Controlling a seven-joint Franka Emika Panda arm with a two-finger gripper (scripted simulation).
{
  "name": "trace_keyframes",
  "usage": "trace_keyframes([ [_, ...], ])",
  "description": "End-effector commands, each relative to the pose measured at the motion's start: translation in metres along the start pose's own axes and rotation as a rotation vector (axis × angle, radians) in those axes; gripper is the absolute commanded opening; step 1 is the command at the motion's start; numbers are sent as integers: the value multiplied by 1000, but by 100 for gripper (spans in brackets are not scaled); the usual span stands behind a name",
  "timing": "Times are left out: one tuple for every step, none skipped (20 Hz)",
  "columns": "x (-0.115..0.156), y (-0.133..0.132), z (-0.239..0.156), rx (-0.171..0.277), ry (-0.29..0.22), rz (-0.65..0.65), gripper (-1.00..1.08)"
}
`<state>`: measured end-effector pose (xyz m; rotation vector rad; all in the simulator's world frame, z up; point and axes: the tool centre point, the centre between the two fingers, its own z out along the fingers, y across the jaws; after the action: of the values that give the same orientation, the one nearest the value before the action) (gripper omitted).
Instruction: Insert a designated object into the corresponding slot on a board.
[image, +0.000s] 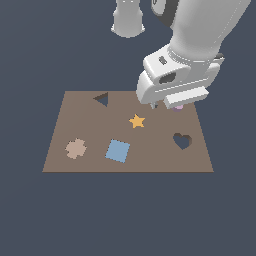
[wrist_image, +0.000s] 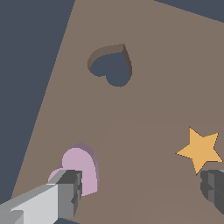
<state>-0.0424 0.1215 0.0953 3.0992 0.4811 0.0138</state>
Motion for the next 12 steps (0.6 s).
trace_keyframes([
  [-7, -25, 16, 4, -2, -56, 100],
  [-9, -33, 22, 6, -3, -74, 100],
  [-11, -40, 26, 7, -4, -89, 100],
  [-13, -46, 31, 7, -5, -103, 100],
  [-15, -51, 34, 8, -5, -115, 100],
  [-17, -55, 37, 8, -6, -125, 100],
  [-18, -59, 40, 9, -6, -133, 100],
  [-19, -62, 42, 9, -7, -139, 100],
  [-20, -63, 43, 8, -7, -143, 100],
  [-20, -64, 44, 8, -7, -146, 100],
  [-20, -65, 44, 8, -7, -147, 100],
  [-20, -64, 43, 9, -8, -143, 100],
])
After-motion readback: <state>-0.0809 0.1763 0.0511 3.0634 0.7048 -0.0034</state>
